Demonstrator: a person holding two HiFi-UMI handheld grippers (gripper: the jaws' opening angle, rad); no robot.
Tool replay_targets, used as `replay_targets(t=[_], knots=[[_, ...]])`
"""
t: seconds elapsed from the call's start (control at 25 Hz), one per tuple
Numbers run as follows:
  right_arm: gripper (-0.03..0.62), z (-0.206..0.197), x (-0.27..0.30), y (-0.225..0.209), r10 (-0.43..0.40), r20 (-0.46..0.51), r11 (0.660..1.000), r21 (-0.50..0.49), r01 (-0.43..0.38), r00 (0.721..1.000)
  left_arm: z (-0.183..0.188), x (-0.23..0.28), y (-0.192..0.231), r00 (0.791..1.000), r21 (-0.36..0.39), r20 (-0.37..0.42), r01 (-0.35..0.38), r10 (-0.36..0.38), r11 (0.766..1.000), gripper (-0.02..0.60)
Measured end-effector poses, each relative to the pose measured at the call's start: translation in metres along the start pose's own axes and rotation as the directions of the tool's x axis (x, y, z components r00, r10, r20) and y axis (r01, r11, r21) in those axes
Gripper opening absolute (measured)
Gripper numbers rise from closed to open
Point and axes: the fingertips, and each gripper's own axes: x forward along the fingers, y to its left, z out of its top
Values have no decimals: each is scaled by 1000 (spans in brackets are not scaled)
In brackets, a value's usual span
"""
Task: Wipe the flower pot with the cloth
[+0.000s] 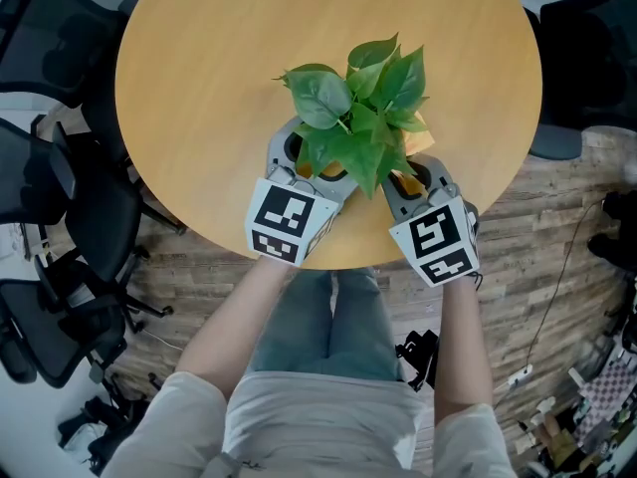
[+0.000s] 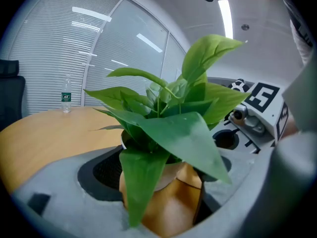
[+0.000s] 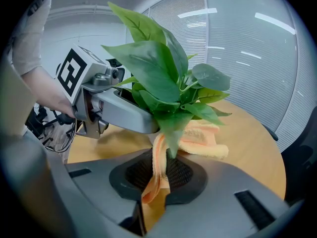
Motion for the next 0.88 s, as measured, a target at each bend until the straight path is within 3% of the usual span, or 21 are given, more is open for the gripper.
replay_targets(t=[0.44, 0.72, 0.88], knots=[[49, 4, 3, 9, -7, 7, 1000, 31, 7, 1000, 0, -1, 0, 990, -80, 11, -137, 139, 987, 445], [49, 2, 2, 8, -7, 8, 1000, 30, 6, 1000, 0, -4, -1, 996, -54, 20, -89, 90, 995, 445], [49, 1, 0, 5, -10, 10, 999, 35, 10, 1000, -7, -11, 3, 1000, -16, 27, 5, -5, 1000, 449]])
